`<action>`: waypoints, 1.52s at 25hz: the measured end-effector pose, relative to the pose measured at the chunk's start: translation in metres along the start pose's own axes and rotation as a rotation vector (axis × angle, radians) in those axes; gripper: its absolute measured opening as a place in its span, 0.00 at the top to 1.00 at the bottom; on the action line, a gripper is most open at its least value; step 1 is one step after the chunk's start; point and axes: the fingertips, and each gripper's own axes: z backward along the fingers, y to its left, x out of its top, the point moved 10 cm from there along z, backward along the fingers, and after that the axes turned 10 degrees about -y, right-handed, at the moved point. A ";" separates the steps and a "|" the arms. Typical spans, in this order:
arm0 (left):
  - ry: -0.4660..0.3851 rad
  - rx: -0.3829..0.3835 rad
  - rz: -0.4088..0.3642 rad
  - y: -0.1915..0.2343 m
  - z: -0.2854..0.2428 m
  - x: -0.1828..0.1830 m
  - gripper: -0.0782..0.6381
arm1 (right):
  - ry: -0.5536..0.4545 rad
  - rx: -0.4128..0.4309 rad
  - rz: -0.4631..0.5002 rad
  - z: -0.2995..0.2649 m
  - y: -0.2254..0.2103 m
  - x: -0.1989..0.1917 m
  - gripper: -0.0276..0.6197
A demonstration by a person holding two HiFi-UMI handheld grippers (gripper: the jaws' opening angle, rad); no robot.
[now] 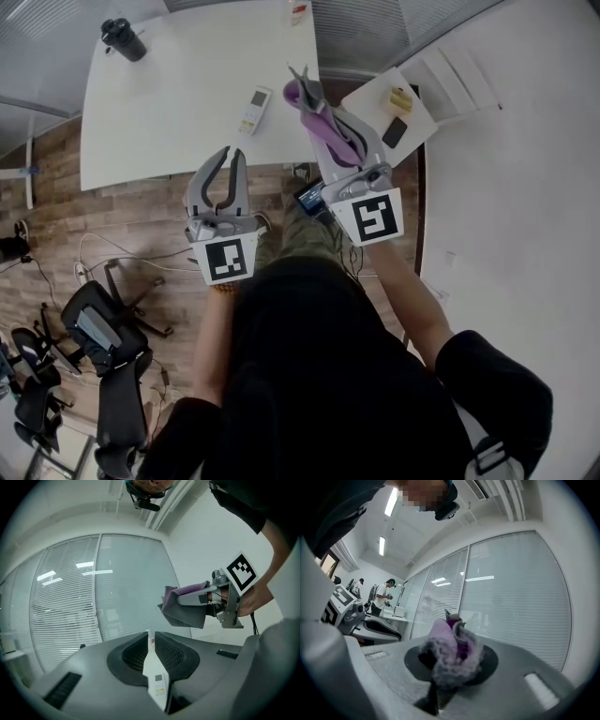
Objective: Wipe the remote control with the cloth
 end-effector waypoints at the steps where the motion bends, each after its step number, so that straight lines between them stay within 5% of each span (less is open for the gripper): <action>1: 0.009 0.002 0.003 0.002 -0.002 -0.004 0.81 | 0.008 0.005 0.001 -0.003 -0.001 -0.002 0.88; 13: 0.103 -0.027 0.024 0.009 -0.029 -0.045 0.75 | 0.029 0.042 -0.014 -0.035 -0.014 -0.026 0.88; 22: 0.146 -0.120 -0.012 0.008 -0.050 -0.082 0.66 | 0.051 0.067 -0.032 -0.055 -0.022 -0.044 0.88; 38: 0.315 -0.150 0.079 0.010 -0.075 -0.144 0.58 | 0.130 0.134 -0.031 -0.082 -0.030 -0.084 0.88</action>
